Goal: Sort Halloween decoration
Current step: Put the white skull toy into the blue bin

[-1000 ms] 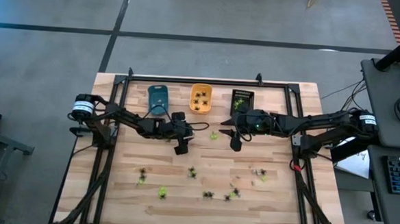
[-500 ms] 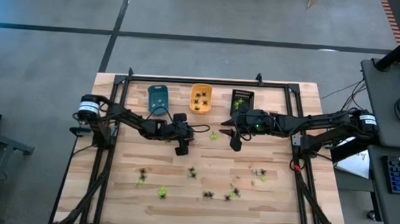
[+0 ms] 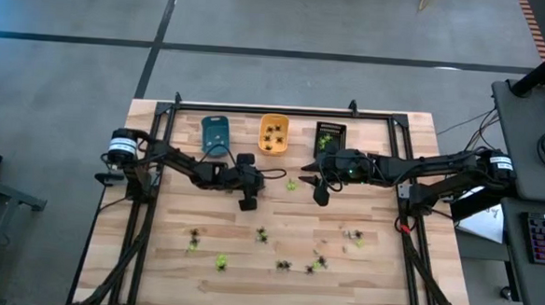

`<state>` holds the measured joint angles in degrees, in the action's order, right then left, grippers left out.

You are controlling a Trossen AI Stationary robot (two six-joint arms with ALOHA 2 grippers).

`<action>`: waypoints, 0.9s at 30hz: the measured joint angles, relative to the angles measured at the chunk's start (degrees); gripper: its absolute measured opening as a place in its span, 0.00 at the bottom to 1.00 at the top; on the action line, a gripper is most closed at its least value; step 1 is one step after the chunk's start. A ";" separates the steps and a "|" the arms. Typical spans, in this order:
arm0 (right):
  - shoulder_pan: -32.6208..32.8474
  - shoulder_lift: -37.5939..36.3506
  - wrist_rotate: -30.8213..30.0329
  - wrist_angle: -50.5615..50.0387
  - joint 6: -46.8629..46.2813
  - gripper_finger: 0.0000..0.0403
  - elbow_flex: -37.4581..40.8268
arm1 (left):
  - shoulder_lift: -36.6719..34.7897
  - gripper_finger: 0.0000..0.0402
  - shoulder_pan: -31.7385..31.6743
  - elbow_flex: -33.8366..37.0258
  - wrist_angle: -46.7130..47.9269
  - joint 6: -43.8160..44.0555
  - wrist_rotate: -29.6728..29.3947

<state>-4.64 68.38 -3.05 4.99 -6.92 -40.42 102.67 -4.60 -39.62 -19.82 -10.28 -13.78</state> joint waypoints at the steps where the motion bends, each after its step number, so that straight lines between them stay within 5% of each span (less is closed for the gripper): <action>1: 0.00 0.00 0.00 0.00 0.00 0.33 0.00 | 0.00 0.29 -0.27 0.00 0.01 -0.03 -0.01; 18: 0.00 0.00 0.00 -0.24 0.02 0.33 0.48 | 0.04 0.10 -1.32 0.00 -0.54 0.01 3.88; 27: 0.00 0.00 0.02 -0.24 -0.02 0.33 0.48 | 0.02 0.09 -1.32 0.00 -0.71 0.45 3.87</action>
<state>-4.64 68.38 -3.03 4.75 -6.94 -39.94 102.69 -5.91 -39.62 -20.54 -9.82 -9.91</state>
